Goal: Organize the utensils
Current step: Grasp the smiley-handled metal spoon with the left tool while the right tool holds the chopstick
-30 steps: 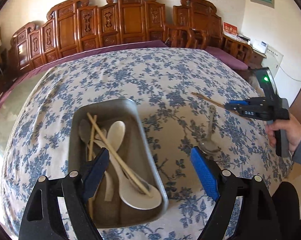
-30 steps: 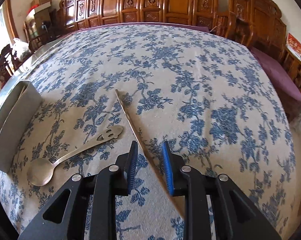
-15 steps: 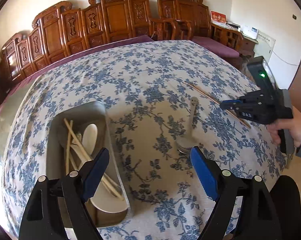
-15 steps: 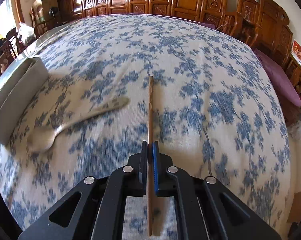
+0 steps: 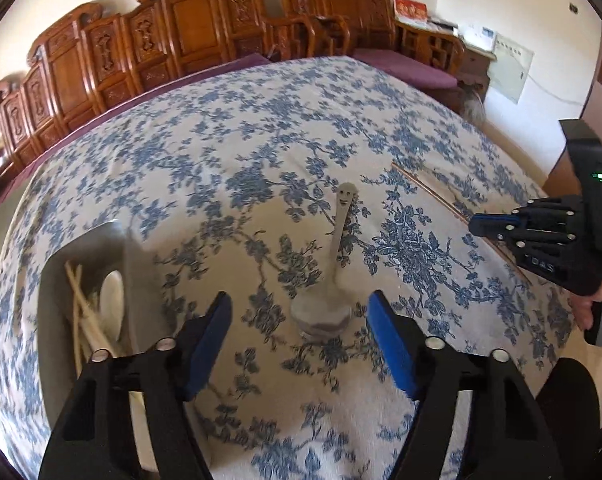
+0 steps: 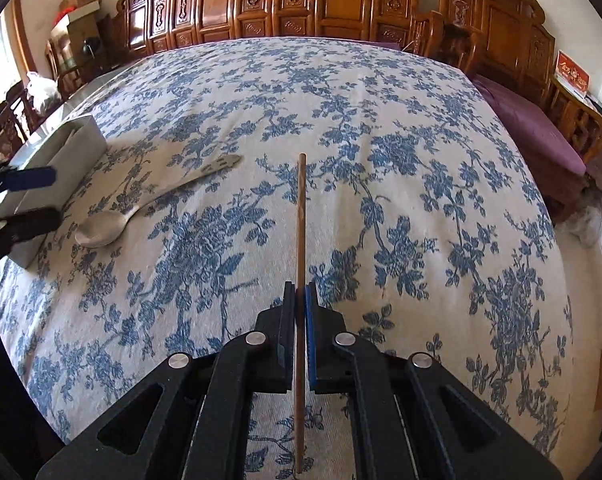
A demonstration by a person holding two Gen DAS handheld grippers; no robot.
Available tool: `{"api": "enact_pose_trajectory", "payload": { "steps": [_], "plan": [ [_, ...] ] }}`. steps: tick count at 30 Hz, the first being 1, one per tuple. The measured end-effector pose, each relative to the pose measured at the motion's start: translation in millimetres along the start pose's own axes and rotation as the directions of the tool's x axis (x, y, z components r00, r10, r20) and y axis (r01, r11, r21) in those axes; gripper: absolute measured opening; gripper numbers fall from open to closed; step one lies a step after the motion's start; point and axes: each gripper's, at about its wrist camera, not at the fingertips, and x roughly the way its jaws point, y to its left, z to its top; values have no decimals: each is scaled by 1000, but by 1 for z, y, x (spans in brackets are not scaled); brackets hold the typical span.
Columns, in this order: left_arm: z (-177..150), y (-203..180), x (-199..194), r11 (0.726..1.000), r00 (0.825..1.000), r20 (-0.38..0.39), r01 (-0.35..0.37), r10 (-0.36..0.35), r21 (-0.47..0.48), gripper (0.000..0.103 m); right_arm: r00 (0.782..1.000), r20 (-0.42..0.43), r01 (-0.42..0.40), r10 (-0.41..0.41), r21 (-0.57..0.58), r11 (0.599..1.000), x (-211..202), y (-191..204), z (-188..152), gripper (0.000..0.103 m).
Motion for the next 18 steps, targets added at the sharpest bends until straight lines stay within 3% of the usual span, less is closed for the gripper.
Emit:
{"api": "enact_pose_trajectory", "payload": {
  "steps": [5,15,18],
  "plan": [
    [12,-7,28,999,999,-50,22,-20,40,37,1000,-2,-4,4,9,1000,3,-3,-2,6],
    [26,-13,70,998,988,-142,61,-55,33,19,1000,-2,3,-3,-5,1000,3,-3,-3,6],
    [27,-15,72,998,989,-138,58,-53,34,15,1000,-2,-2,2,0,1000,3,-4,-3,6]
  ]
}}
